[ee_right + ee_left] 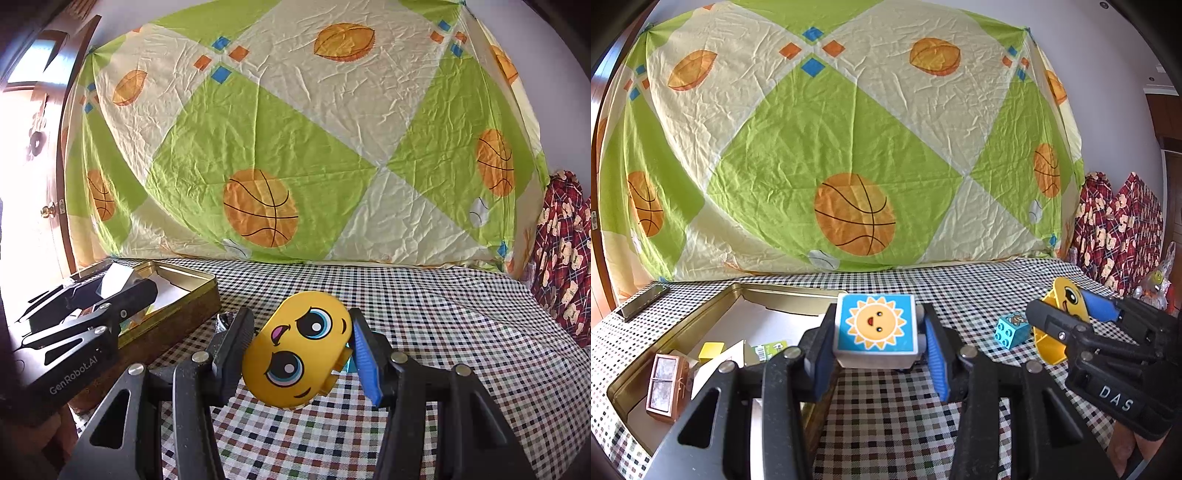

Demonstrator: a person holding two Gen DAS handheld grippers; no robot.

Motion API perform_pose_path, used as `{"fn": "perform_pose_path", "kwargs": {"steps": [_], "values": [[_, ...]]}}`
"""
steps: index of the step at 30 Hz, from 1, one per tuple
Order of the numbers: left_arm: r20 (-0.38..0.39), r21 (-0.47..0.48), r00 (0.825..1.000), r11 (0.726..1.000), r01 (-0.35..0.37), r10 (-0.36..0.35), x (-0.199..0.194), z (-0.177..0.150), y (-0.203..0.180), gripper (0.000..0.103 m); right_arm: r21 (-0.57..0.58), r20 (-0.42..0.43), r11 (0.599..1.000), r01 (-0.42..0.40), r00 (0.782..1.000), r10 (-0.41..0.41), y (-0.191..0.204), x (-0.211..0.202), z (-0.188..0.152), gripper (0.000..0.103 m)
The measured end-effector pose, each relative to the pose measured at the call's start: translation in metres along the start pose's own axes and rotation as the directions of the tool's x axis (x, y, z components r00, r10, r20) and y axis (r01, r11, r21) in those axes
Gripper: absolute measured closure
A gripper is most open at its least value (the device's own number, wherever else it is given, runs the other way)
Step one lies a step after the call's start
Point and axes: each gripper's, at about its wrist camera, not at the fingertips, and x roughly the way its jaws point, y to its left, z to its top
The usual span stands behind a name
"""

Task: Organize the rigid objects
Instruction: 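Carry the sun-print cube with the left tool while the right tool carries the face toy over the tin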

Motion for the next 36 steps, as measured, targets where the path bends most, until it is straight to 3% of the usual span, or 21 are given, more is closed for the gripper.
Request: {"fn": "perform_pose_path", "kwargs": {"steps": [36], "values": [[0.009, -0.031, 1.0, 0.999, -0.01, 0.01, -0.018, -0.003, 0.025, 0.061, -0.018, 0.0, 0.999, -0.051, 0.999, 0.051, 0.042, 0.005, 0.0, 0.049]]}}
